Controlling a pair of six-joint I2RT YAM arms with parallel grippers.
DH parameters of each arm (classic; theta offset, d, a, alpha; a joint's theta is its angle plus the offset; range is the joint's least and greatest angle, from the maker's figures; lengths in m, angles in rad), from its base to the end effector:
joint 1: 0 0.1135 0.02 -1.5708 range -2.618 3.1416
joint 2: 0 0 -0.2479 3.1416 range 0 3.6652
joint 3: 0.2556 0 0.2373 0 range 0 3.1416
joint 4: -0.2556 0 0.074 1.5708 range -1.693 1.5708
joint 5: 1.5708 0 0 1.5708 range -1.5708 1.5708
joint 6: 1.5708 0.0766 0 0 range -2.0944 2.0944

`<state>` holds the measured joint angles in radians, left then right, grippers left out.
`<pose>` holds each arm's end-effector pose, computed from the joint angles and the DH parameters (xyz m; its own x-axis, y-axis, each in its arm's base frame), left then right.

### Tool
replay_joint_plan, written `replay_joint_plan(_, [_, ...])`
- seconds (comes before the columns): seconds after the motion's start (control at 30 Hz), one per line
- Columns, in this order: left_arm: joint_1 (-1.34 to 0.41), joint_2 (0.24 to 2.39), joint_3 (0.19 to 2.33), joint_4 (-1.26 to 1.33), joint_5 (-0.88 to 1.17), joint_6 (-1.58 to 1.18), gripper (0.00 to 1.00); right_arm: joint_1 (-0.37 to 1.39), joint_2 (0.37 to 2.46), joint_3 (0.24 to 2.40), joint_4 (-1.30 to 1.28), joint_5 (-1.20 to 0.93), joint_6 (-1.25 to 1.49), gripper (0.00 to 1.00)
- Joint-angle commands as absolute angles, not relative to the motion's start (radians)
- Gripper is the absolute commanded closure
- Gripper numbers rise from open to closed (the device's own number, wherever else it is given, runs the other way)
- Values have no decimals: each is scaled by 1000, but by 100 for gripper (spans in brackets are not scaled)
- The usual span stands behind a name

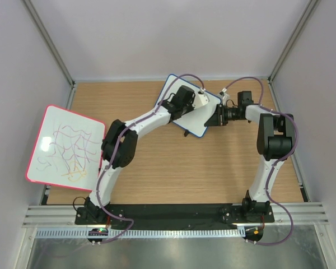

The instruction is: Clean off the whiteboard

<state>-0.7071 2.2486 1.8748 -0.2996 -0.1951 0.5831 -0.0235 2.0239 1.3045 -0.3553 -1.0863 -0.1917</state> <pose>0.4108 -0.3315 0.1856 -0.1083 0.8031 -0.5860 0.6969 0.4817 0.5313 0.3944 0.0585 0.1338 -0.7850 -0.0703 -0.6155 -0.5701 0.4708 0.6733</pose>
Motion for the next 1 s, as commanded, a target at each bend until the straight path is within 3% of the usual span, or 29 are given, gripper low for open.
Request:
replay_joint_plan(0.0, [-828, 2325, 1962, -333, -72, 557, 100, 0, 1962, 1287, -333, -1034, -259, 99])
replay_joint_plan(0.17, [-882, 2405, 2020, -374, -40, 522, 100, 0, 1956, 1287, -334, -1039, -265, 99])
replay_joint_plan(0.4, [-870, 2396, 1948, -373, -21, 502, 100, -2, 1959, 1290, -333, -1052, -268, 99])
replay_joint_plan(0.77, [-684, 2367, 1925, -344, -106, 466, 100, -2, 1956, 1287, -327, -1049, -261, 99])
replay_joint_plan(0.97, [-666, 2339, 1867, -325, -95, 480, 100, -3, 1960, 1285, -322, -1046, -256, 99])
